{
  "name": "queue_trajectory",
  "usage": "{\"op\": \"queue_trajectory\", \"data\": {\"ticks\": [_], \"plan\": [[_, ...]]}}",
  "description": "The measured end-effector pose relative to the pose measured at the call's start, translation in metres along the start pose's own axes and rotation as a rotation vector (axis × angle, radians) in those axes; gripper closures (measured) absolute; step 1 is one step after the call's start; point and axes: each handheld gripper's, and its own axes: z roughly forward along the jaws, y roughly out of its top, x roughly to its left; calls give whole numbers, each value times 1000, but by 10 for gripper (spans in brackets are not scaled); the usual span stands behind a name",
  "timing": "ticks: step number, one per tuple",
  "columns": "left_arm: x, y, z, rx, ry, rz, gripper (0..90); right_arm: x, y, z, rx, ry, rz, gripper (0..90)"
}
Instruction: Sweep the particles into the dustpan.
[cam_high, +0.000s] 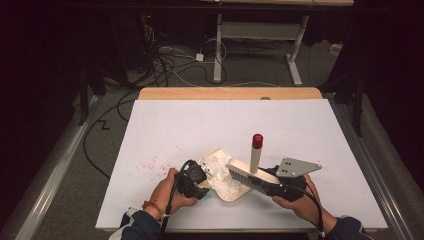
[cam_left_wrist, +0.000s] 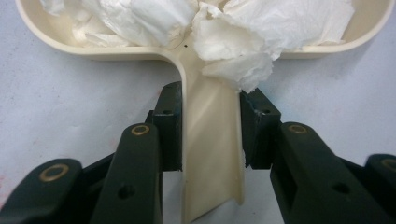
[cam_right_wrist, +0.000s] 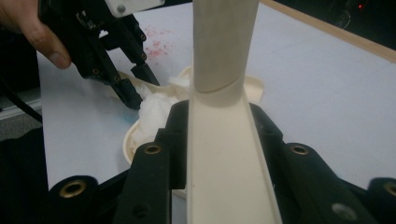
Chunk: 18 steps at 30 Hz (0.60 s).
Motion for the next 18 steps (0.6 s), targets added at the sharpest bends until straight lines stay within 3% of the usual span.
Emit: {"op": "queue_trajectory", "data": {"ticks": [9, 15, 18], "plan": [[0, 0, 0, 0, 1, 0, 627, -3, 9, -21, -45, -16, 8, 679], [0, 0, 0, 2, 4, 4, 627, -9, 11, -31, -52, -72, -2, 679], [0, 0, 0, 3, 4, 5, 626, -14, 8, -30, -24, -130, -25, 679]]}}
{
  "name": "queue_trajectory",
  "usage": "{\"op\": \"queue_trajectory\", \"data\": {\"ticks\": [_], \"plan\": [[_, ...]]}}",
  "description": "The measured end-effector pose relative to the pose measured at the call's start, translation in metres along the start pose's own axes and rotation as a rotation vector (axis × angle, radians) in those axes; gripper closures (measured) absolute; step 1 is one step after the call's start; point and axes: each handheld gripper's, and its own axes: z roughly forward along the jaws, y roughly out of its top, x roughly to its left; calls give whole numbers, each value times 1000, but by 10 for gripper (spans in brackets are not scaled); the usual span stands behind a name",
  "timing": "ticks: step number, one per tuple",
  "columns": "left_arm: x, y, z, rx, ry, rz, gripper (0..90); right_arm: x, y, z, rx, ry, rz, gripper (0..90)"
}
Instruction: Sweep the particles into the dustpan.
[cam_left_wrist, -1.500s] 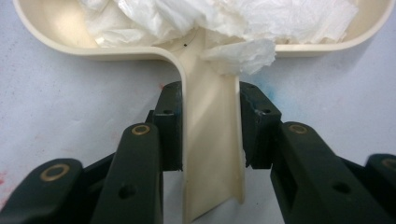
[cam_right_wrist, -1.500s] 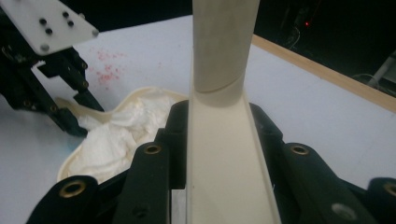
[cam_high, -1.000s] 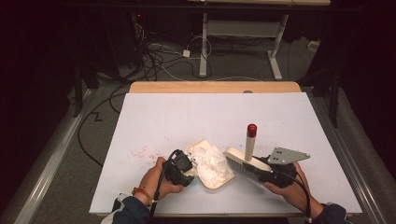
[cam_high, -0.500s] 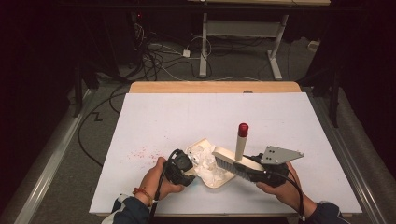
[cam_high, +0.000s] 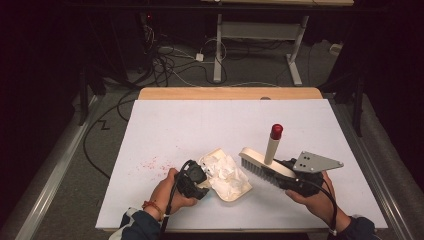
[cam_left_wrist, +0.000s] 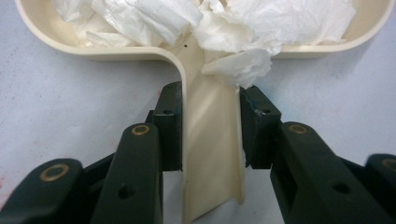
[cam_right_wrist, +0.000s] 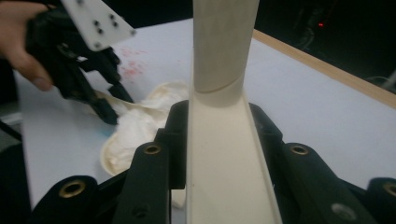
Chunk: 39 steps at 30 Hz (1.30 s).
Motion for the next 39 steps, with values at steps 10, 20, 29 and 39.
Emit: {"op": "queue_trajectory", "data": {"ticks": [10, 20, 29, 39], "plan": [[-2, 1, 1, -11, 3, -15, 627, -5, -24, 37, 75, 26, 11, 679], [-2, 0, 1, -17, 3, -18, 626, 13, -15, 41, 21, 134, -36, 679], [-1, 2, 1, -16, 1, -20, 627, 1, -4, 21, -34, 63, -10, 679], [0, 1, 1, -19, 2, -19, 627, -11, -3, 36, -11, -17, -30, 679]]}}
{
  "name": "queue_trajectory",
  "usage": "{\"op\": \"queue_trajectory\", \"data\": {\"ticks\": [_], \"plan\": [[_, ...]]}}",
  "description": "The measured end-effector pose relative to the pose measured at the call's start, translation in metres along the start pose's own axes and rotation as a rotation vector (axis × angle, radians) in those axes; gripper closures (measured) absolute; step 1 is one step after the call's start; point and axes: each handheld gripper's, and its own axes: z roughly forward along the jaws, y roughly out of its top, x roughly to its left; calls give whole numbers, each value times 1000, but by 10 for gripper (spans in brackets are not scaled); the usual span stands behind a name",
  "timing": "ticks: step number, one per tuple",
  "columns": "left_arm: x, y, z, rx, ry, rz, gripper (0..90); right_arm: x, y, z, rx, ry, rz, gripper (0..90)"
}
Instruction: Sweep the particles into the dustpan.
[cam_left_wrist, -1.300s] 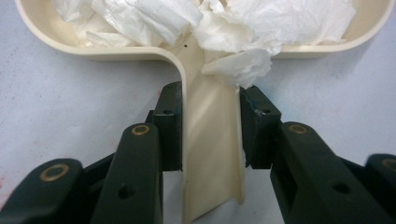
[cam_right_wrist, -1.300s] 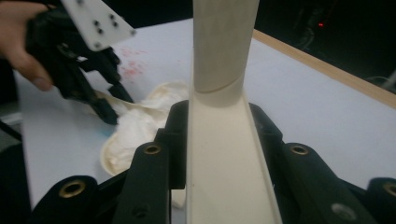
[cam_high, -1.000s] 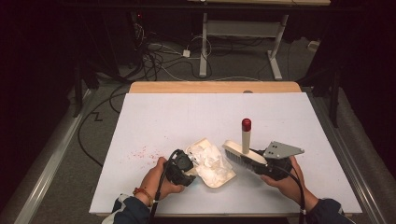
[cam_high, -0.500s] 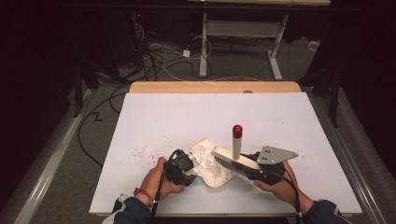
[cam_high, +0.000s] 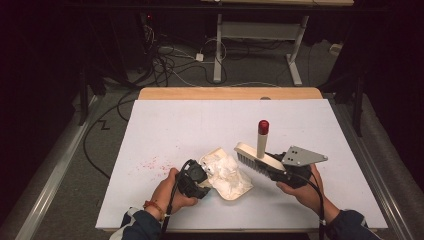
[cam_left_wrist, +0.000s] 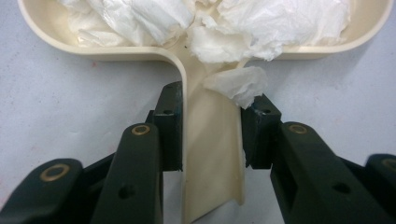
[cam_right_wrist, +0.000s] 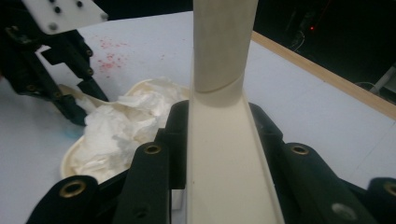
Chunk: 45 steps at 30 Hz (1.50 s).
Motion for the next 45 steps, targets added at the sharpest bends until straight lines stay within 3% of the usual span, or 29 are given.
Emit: {"op": "queue_trajectory", "data": {"ticks": [4, 7, 13, 17, 27, 37, 40, 45], "plan": [[0, 0, 0, -2, -4, -3, 627, -3, -6, 23, 25, -6, -4, 679], [1, -1, 0, -8, -10, -6, 627, 2, -8, 34, 30, 22, -13, 679], [2, -3, -1, -13, -9, -8, 627, 22, 0, 37, 1, 96, -26, 679], [4, -4, -1, -15, -8, -14, 627, 28, 4, 37, -13, 96, -46, 678], [7, -4, -1, -28, -7, -35, 627, 16, 14, 20, -98, 37, 22, 679], [13, -10, -2, -41, -4, -57, 627, 8, 17, 2, -119, 7, 13, 679], [14, -11, -2, -47, -10, -60, 627, 4, 15, -3, -120, 13, 31, 679], [15, -11, -2, -48, -11, -62, 627, 4, 15, -6, -112, 62, 38, 679]]}}
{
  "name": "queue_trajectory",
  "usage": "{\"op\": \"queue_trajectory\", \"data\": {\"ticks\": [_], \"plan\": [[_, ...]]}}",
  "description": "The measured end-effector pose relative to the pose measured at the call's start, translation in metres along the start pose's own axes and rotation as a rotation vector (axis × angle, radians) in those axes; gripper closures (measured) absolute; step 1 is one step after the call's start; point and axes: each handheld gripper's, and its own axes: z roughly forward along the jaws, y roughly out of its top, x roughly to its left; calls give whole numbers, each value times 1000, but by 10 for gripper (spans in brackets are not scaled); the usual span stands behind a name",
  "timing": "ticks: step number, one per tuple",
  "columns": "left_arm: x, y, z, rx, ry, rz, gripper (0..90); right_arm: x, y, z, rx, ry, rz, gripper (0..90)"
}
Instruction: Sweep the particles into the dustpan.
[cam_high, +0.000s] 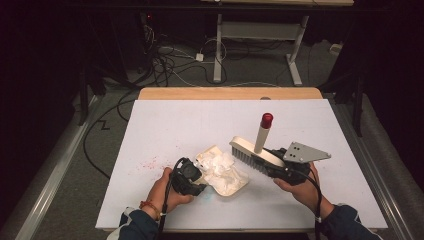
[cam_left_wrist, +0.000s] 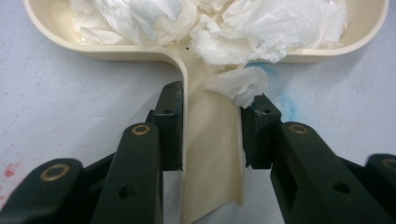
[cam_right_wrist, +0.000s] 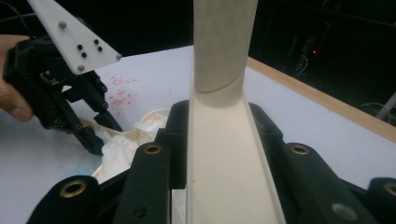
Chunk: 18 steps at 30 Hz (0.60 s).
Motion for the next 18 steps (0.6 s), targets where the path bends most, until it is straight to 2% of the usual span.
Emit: {"op": "queue_trajectory", "data": {"ticks": [5, 7, 11, 18], "plan": [[1, -2, -1, -5, 6, -9, 627, 11, 4, -4, -2, 55, -9, 679], [3, -3, -2, -5, 9, -13, 627, 14, 6, -8, -2, 61, -18, 679], [6, -8, -3, -10, 12, -24, 627, 13, 8, -16, -3, 47, -25, 679], [11, -13, -5, -25, 14, -41, 626, 3, 3, -30, 17, -7, -32, 679]]}}
